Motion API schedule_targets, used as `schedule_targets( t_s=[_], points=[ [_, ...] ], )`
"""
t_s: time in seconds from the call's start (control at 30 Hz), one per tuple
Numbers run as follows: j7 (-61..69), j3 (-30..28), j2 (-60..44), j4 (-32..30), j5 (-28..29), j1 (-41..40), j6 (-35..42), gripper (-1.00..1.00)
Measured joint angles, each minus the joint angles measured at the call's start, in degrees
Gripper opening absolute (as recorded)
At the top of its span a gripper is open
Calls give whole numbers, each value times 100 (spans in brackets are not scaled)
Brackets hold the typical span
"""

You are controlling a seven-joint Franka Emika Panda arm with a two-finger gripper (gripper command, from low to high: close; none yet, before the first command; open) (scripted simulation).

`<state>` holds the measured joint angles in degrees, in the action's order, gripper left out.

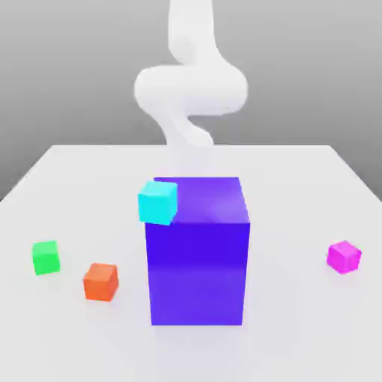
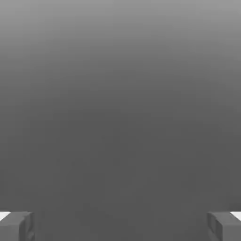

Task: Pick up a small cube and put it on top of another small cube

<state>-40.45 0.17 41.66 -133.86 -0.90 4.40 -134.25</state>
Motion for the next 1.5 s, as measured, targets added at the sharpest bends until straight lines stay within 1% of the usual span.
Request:
schedule_targets(
  t_s=[0.33,0.53,0.7,0.8,0.9,1.03,1.13,1.17,1.37,1.43,1.5],
  points=[
    [2146,223,-1683,-843,-320,1712,-1007,0],
    [3368,558,-2672,-1338,-451,2562,-1600,0],
    [4256,941,-3496,-1754,-377,3143,-2101,0],
    [4660,1181,-3997,-2006,-154,3546,-2406,0],
    [4909,1290,-4503,-2255,289,3925,-2704,0],
    [4601,971,-5302,-2209,985,4173,-3285,0],
    [4377,536,-5915,-2089,1281,4545,-3777,0],
    [4342,464,-6029,-2066,1323,4607,-3867,-100],
    [4315,426,-6085,-2054,1355,4641,-3904,-100],
    [4389,548,-5871,-2099,1269,4538,-3734,-100],
    [4554,762,-5507,-2176,1057,4373,-3444,-100]
  ],
)
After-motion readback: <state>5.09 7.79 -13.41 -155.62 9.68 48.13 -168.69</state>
